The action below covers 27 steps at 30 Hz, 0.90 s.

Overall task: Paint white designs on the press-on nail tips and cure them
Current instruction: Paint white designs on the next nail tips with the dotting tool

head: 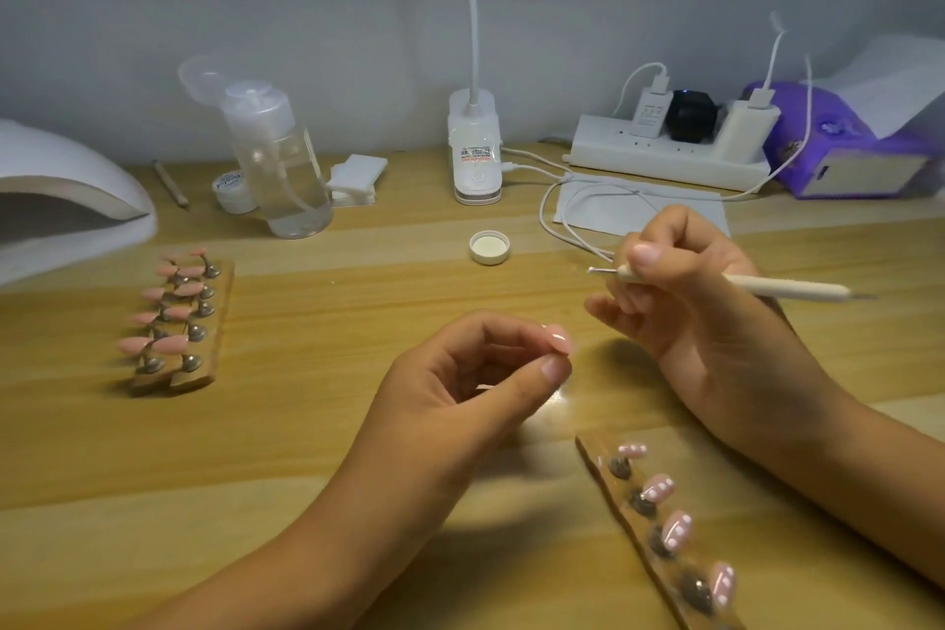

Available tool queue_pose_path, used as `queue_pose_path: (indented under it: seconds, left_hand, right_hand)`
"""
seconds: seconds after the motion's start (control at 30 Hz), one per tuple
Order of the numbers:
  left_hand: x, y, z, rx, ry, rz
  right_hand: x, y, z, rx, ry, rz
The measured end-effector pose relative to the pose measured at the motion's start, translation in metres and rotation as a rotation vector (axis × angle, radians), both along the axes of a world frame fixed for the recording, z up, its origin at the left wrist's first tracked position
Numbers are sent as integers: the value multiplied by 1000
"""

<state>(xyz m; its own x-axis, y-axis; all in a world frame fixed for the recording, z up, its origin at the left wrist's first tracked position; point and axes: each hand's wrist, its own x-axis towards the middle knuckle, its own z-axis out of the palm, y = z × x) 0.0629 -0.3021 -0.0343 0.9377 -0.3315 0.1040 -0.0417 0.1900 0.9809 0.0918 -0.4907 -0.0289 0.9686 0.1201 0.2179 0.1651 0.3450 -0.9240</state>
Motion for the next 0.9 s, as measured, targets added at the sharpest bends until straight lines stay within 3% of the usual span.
queue_pose_path:
  seconds: [0.27,0.9]
  left_hand:
    - [-1,0,0,46,-5,-20]
    - [-2,-1,3,45,-16,-26]
  right_hand:
    - [-8,8,2,45,-18,131]
    - [-11,12,6,12,6,125]
